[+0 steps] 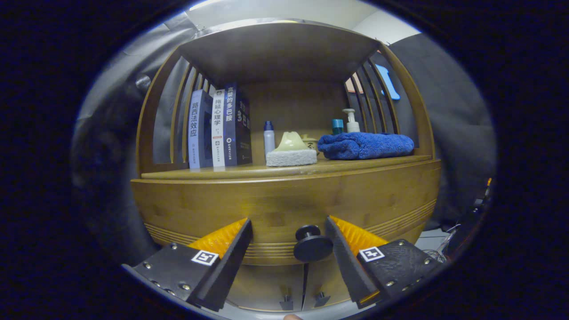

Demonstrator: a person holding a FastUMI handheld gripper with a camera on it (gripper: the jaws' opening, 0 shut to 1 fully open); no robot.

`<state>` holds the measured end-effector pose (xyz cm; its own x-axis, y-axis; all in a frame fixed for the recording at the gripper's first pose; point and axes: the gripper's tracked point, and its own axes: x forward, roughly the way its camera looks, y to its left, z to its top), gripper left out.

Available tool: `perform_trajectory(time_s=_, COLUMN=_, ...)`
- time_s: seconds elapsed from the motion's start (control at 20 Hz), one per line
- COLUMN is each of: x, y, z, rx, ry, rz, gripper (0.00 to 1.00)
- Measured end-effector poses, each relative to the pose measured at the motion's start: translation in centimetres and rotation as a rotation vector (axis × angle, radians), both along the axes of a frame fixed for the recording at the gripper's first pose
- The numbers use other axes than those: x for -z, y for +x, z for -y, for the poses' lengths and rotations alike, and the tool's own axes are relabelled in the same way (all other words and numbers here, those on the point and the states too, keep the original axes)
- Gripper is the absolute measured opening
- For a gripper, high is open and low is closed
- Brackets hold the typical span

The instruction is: Pull open the drawer, take out the items inside it, and place them on the countertop above the cabinet.

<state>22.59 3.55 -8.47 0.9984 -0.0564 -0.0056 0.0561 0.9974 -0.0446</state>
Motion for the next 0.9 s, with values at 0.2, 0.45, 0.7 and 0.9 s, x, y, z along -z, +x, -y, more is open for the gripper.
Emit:
perform_trajectory(time_s=0.2, x=0.0, y=0.2, z=0.0, rx=0.009, ry=-0.004, rz=0.001, gripper=0.99)
perform_trajectory(time_s=0.45, x=0.0, y=0.2, z=0.0, rx=0.001, ry=-0.005, rz=-0.02, gripper=0.99)
perform_trajectory(time_s=0.7, x=0.2, y=0.2, z=0.3, rx=0.008, ry=0.005, rz=-0.071, gripper=0.99)
perform_trajectory(time_s=0.9, x=0.9, y=-1.0, z=0.1, rx=0.009, ry=-0.039, rz=-0.133, gripper=0.99)
